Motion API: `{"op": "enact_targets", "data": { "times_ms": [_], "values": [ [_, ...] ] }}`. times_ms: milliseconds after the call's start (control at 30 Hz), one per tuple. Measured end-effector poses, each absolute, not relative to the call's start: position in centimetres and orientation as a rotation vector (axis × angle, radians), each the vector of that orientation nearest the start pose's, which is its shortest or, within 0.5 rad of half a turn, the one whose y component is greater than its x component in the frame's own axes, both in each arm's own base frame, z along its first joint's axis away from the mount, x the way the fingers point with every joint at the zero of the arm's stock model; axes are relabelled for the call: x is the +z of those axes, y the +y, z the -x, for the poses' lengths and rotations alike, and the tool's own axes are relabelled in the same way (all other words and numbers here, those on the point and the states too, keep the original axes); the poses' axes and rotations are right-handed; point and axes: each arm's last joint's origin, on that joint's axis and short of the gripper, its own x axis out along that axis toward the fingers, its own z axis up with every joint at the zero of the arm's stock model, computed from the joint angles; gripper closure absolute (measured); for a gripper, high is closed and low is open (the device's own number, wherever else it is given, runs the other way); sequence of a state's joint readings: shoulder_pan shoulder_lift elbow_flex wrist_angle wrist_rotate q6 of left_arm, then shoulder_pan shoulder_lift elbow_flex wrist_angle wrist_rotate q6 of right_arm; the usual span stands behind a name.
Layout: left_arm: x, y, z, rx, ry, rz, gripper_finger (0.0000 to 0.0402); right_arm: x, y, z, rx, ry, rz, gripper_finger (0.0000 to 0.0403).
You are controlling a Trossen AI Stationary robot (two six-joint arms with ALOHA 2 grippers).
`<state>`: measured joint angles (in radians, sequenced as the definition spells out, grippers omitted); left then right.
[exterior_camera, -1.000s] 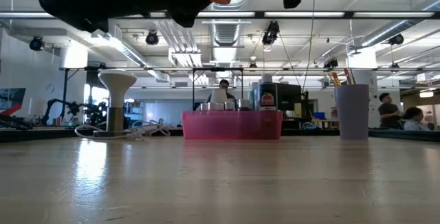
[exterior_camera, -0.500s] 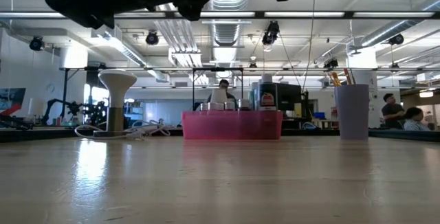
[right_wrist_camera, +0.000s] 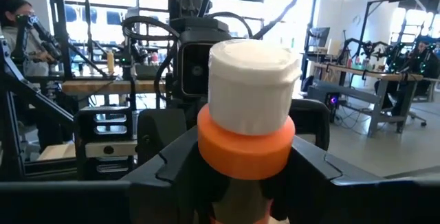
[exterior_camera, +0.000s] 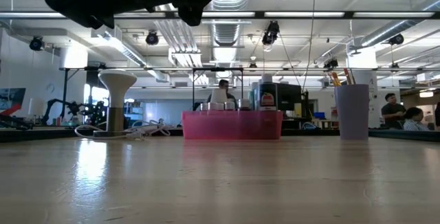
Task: Pick & Place Paint Supplies
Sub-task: Put the orange black paint bottle into the pink bin
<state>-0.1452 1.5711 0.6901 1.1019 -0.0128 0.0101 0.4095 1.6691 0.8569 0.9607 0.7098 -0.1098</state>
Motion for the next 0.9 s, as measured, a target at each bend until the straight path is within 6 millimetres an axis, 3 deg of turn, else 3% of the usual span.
{"op": "enact_targets", "data": {
  "times_ms": [900],
  "values": [
    [23.54,-4.52,-31.31,-0.131,-0.164,0.013,0.0255,23.97,12.09,-32.58,-0.311,-0.080,0.044,0.0259]
  ]
}}
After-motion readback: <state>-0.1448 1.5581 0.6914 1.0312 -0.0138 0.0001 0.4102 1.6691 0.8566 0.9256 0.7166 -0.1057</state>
